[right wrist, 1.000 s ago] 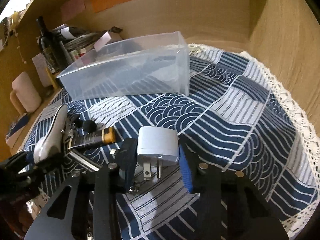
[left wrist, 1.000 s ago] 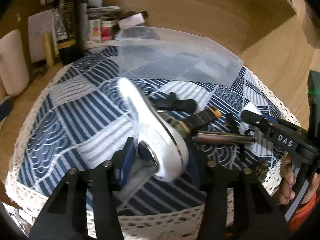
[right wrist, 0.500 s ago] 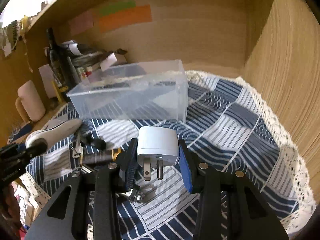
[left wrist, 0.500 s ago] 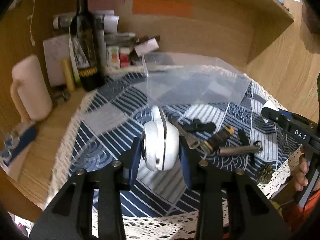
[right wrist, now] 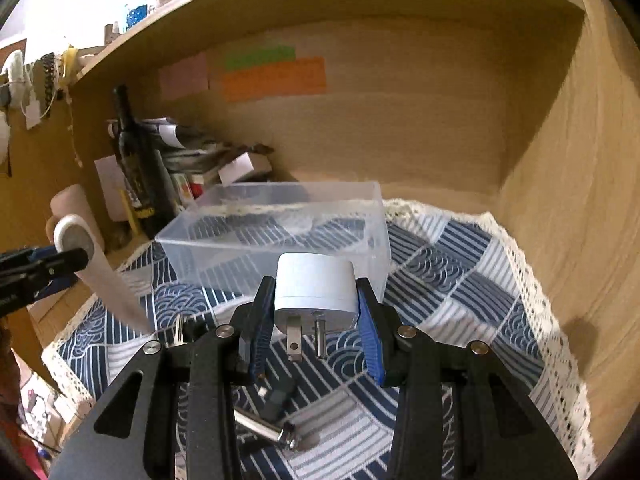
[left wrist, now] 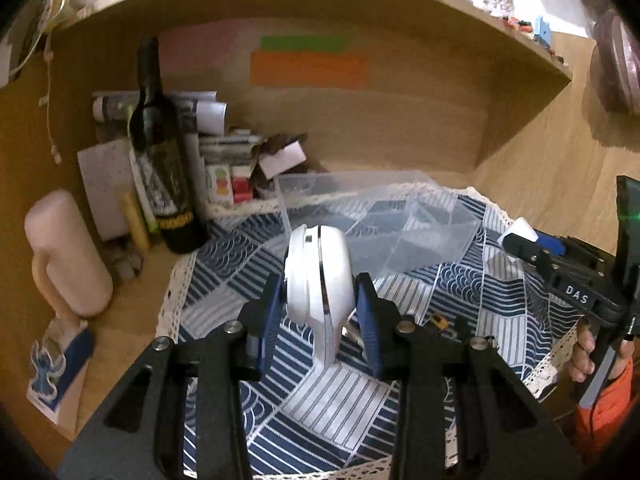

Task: Organize rigid objects
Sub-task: 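Carry both items into the clear plastic box and open both tools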

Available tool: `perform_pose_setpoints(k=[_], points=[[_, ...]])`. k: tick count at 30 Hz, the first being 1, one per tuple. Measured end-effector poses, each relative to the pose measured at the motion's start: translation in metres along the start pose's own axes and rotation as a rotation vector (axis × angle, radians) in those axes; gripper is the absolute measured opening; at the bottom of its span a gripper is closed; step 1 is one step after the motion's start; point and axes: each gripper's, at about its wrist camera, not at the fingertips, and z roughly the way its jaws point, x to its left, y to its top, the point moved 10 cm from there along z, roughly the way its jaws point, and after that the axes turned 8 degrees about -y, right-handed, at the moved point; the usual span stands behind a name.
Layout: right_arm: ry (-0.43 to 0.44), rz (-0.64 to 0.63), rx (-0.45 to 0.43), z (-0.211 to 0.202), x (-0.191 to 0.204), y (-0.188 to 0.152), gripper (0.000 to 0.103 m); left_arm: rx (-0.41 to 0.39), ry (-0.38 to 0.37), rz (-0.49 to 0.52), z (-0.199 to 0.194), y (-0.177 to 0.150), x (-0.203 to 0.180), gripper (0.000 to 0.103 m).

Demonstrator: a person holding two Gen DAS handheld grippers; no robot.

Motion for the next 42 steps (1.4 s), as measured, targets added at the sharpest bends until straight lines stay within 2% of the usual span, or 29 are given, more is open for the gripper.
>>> perform_pose_setpoints(k=[5, 12, 17, 20, 25, 31, 35, 39, 42], points=[[0.004, -0.015, -0.035, -0.002, 0.003, 0.019, 0.036, -0.031, -0.002, 0.038, -0.003, 0.024, -0.007, 0.036], [0.009, -0.027, -0.081, -0.002, 0.009, 0.05, 0.036, -0.096, -0.009, 0.036, -0.002, 0.067, -0.008, 0.036], [0.001, -0.05, -0.096, 0.011, 0.013, 0.072, 0.036, -0.126, 0.0, 0.01, 0.013, 0.094, -0.001, 0.036], [-0.003, -0.057, -0.085, 0.024, 0.013, 0.08, 0.036, -0.118, 0.007, -0.006, 0.032, 0.103, 0.005, 0.036], [-0.011, -0.087, -0.039, 0.06, 0.02, 0.083, 0.036, -0.063, 0.004, -0.02, 0.075, 0.103, 0.009, 0.036], [0.001, -0.118, 0.057, 0.102, 0.029, 0.072, 0.036, 0.035, -0.121, -0.07, 0.123, 0.089, -0.007, 0.036], [0.007, -0.134, 0.124, 0.128, 0.035, 0.06, 0.036, 0.078, -0.174, -0.082, 0.144, 0.082, -0.015, 0.036], [0.003, -0.146, 0.168, 0.145, 0.038, 0.05, 0.036, 0.078, -0.173, -0.095, 0.154, 0.084, -0.009, 0.037], [0.004, -0.142, 0.203, 0.156, 0.04, 0.043, 0.036, 0.079, -0.106, -0.087, 0.157, 0.086, 0.004, 0.037]])
